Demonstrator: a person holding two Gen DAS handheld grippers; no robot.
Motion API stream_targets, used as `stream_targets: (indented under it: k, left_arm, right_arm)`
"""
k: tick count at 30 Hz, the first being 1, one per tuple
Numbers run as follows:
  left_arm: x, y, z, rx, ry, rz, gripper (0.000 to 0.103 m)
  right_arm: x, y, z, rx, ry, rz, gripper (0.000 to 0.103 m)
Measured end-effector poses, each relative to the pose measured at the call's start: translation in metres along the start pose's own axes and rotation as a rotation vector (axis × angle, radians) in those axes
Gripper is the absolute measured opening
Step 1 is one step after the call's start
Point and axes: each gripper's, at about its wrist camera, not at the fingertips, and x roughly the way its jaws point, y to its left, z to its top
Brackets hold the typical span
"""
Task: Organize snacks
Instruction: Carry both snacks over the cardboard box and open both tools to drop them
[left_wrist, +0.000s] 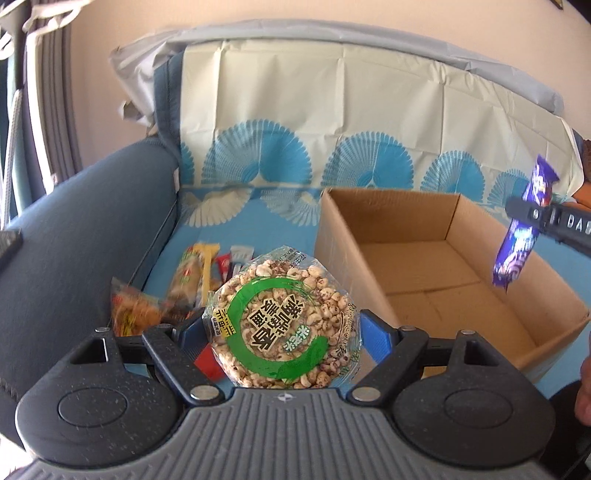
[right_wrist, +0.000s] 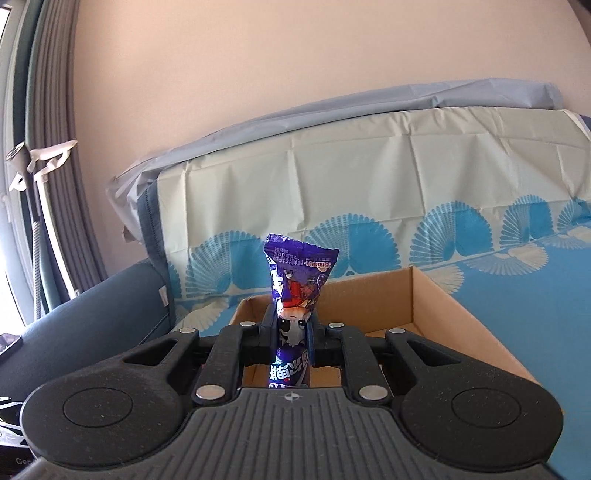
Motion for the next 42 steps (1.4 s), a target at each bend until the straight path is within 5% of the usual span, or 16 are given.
stream_targets:
  k: [7, 18, 42]
  left_arm:
    - [0.017, -0.046, 0.039, 0.057, -0.067, -0.074, 0.087]
    - [0.048, -0.110, 0.074, 0.068, -0.076, -0.179, 0.087]
    - [0.056, -0.128, 0.099, 0.049, -0.093, -0.189, 0.087]
  right_arm:
    - [0.009, -0.031, 0.001, 0.133, -0.020, -0.083, 0.015]
    - [0.013, -0.043, 0.001, 0.199, -0.015, -0.093, 0.015]
    - [0.010, -0.047, -0.001, 0.219, -0.026, -0.104, 0.015]
